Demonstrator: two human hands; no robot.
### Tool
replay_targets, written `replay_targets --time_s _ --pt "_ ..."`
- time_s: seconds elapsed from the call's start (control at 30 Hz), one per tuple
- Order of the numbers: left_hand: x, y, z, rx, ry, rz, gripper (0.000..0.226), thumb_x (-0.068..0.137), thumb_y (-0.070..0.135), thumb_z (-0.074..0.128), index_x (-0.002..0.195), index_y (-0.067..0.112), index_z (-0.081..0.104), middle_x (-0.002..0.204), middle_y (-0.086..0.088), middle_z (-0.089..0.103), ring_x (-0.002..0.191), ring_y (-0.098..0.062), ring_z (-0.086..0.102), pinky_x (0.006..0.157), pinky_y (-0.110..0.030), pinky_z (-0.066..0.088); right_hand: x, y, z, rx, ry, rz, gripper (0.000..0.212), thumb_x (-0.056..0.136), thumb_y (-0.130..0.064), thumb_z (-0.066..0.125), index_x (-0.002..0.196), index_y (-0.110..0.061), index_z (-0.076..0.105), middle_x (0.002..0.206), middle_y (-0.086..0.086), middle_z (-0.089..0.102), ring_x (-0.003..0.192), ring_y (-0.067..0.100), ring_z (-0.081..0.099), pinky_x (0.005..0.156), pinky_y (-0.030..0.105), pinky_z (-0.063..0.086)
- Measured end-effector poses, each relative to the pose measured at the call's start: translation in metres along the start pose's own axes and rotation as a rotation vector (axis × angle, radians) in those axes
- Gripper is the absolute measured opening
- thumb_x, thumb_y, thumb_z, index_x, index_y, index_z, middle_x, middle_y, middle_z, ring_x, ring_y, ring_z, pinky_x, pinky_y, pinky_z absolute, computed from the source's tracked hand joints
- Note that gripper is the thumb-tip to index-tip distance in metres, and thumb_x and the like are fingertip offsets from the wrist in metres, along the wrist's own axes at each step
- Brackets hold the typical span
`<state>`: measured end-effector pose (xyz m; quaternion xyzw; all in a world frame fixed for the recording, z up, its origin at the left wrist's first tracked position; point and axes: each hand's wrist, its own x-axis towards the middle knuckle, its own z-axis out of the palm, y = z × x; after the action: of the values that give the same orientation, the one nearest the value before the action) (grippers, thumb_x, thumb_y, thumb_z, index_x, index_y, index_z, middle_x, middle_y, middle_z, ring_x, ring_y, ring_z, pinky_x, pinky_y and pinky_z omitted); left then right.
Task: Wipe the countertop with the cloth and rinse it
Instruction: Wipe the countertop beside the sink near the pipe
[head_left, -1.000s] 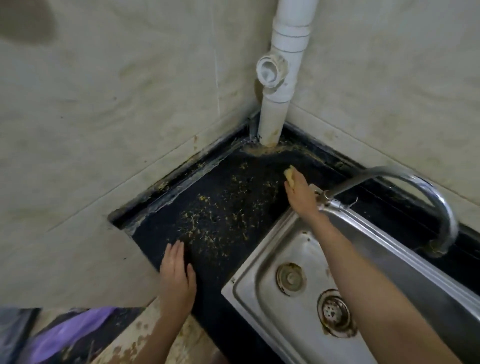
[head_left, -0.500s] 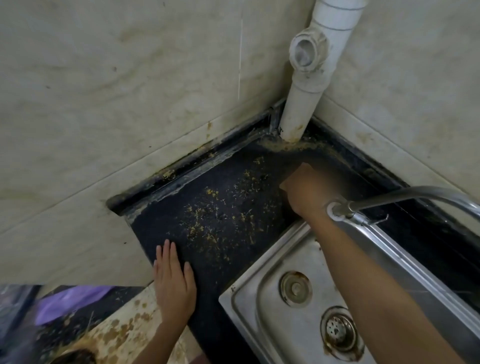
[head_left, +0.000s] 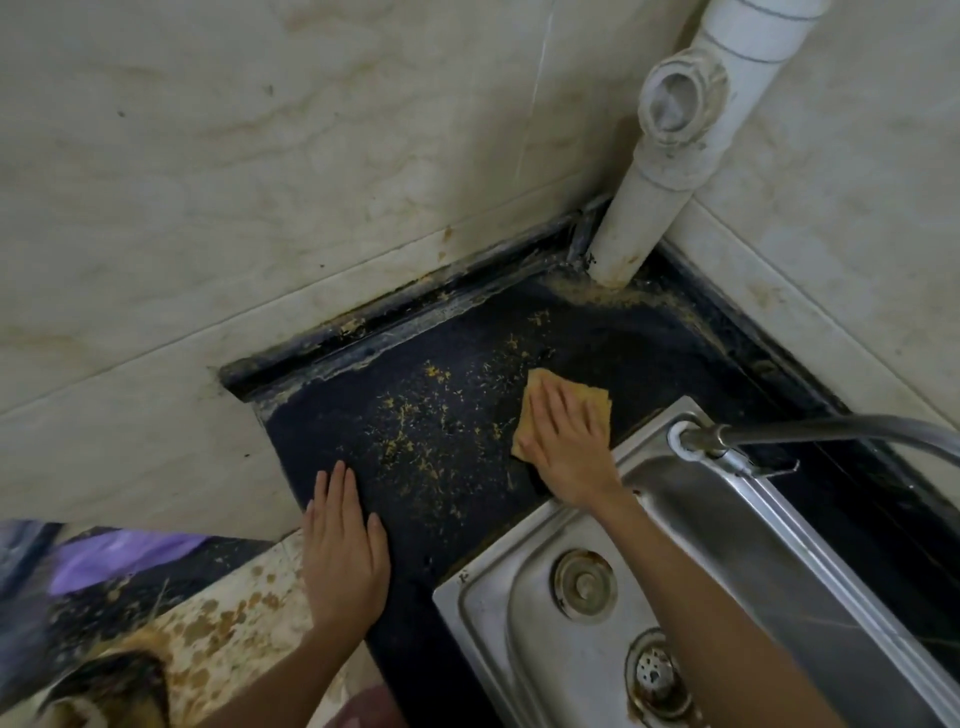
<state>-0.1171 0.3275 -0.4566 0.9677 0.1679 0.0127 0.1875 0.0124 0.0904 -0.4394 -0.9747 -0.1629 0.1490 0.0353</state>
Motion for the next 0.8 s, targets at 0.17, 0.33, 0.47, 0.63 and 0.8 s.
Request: replay_targets --time_s 0.17,0.33,0.47,0.63,0.8 --pt "0.001 -0.002 0.001 0.024 -0.015 -0.007 0.064 0.092 0.037 0.015 0.139 -0.001 0.037 0.148 -0.012 0.034 0.138 -0.023 0.023 0.112 -0.031 0.008 0.057 0.073 -0.022 0.17 0.028 0.406 0.063 0.097 -0.049 0.008 0.149 -0.016 -0.005 0.157 0.005 -0.01 0.144 0.021 -0.011 0.116 0.046 -0.003" --pt "0.003 -0.002 0.0 0.018 -0.015 0.004 0.058 0.093 0.031 0.022 0.135 -0.003 0.042 0.144 -0.014 0.04 0.135 -0.024 0.026 0.11 -0.031 0.01 0.054 0.041 -0.014 0.177 0.091 0.37 0.065 0.096 -0.049 0.006 0.149 -0.013 0.0 0.157 0.007 -0.005 0.144 0.023 -0.008 0.114 0.047 -0.001" --pt "0.001 -0.001 -0.001 0.018 -0.005 0.007 0.058 0.092 0.031 0.022 0.135 -0.003 0.042 0.144 -0.015 0.039 0.135 -0.025 0.027 0.11 -0.032 0.01 0.017 0.01 0.002 0.049 0.042 0.046 0.075 0.084 -0.055 -0.009 0.148 -0.016 -0.004 0.152 -0.004 -0.016 0.143 0.016 -0.011 0.113 0.039 -0.008" --pt "0.002 -0.002 0.001 0.003 0.023 0.012 0.056 0.092 0.029 0.025 0.134 -0.003 0.043 0.143 -0.015 0.041 0.135 -0.023 0.022 0.109 -0.034 0.012 0.063 0.06 -0.019 0.124 0.085 0.244 0.06 0.099 -0.045 0.017 0.149 -0.016 0.003 0.158 0.002 -0.003 0.144 0.018 -0.003 0.114 0.047 0.002" --pt "0.002 -0.002 0.002 -0.005 0.008 0.007 0.056 0.093 0.03 0.025 0.135 -0.002 0.042 0.144 -0.013 0.04 0.136 -0.022 0.021 0.11 -0.033 0.011 0.109 0.044 -0.035 0.215 0.062 0.29 0.058 0.1 -0.04 0.014 0.148 -0.014 -0.005 0.157 0.005 -0.009 0.144 0.021 -0.011 0.114 0.046 -0.005"
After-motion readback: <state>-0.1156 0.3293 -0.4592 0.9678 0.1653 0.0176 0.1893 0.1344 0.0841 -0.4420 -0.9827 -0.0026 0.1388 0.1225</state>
